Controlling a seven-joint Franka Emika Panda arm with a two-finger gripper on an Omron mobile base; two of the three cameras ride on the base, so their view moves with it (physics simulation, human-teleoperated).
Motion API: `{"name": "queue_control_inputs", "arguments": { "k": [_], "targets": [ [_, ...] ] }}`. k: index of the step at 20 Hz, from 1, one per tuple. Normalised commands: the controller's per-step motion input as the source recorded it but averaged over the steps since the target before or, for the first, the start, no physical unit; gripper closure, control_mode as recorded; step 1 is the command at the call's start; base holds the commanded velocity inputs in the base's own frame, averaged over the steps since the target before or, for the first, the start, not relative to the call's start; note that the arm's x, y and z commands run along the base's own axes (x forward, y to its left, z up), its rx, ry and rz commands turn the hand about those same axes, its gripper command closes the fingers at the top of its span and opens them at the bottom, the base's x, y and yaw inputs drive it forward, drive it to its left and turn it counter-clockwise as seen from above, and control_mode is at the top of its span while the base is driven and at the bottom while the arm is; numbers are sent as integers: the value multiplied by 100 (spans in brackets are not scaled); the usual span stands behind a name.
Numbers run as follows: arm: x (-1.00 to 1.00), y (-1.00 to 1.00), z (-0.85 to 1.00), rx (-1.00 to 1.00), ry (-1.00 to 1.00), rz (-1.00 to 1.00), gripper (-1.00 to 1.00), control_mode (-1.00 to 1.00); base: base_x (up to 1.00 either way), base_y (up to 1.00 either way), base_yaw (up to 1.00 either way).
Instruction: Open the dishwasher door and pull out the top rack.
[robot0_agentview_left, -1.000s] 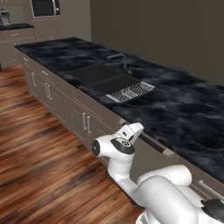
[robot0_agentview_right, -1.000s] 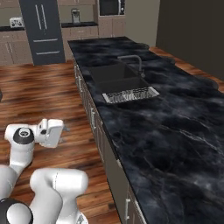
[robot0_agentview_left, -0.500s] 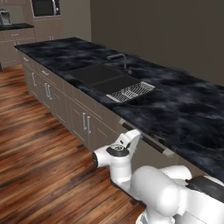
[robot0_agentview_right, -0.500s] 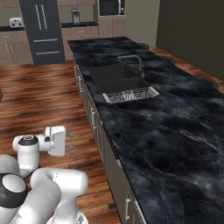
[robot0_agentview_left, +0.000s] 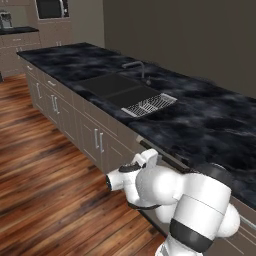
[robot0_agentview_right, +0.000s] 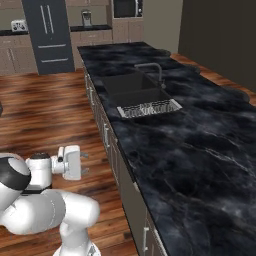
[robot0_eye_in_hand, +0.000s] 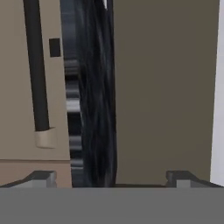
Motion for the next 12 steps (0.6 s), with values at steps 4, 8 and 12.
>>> {"name": "queue_control_inputs", "arguments": {
  "k": [4,8,12],
  "targets": [
    [28,-8,-24,0,0,-1,-100,-100,0,0,0],
    [29,-3,-27,0,0,0,-100,-100,0,0,0],
    [30,-2,-29,-1,0,0,-100,-100,0,0,0]
  ]
}}
